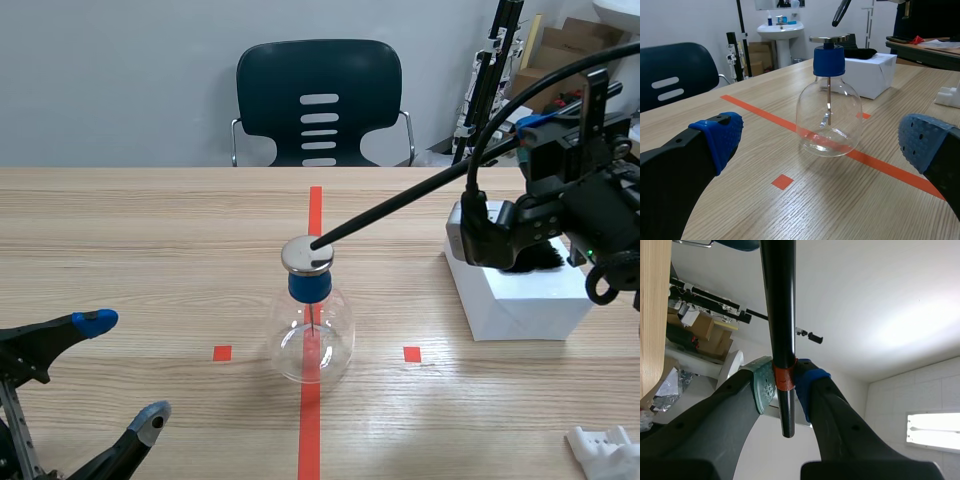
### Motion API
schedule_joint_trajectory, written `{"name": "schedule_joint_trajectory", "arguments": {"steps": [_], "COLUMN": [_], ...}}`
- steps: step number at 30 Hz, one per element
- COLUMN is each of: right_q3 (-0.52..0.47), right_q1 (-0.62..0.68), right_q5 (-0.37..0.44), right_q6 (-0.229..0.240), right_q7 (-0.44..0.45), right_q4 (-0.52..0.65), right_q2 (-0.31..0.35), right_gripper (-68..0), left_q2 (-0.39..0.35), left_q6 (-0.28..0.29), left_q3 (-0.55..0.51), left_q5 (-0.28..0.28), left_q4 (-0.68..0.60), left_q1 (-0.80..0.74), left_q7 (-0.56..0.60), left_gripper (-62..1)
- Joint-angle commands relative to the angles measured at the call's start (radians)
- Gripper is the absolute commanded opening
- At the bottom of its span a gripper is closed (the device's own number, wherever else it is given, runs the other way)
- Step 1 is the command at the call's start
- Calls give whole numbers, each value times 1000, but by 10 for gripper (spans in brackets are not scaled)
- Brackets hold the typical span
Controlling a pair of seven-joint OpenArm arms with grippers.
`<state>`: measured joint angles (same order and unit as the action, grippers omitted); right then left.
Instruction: Do the electroscope experiment. hold the rod still at the electroscope
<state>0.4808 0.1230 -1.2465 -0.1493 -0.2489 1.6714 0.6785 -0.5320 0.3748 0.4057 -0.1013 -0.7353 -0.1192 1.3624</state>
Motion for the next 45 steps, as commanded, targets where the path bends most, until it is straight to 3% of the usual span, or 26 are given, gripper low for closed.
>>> {"name": "schedule_joint_trajectory", "arguments": {"steps": [1,45], "right_q3": [-15,-15], "right_q1": [-15,-15], "right_q5": [-6,-6], "right_q6": [-15,-15], "right_q7": [-11,-7], "right_q4": [14,14], "right_q2": [8,8], "right_gripper": [-671,-671], "left_q2": [0,0], "left_q6": [2,2], "left_q3": [1,1], "left_q5": [6,6], "left_q4": [-12,-12], "left_q1": [4,4], "left_q7": [14,13], "left_gripper": [14,14]}}
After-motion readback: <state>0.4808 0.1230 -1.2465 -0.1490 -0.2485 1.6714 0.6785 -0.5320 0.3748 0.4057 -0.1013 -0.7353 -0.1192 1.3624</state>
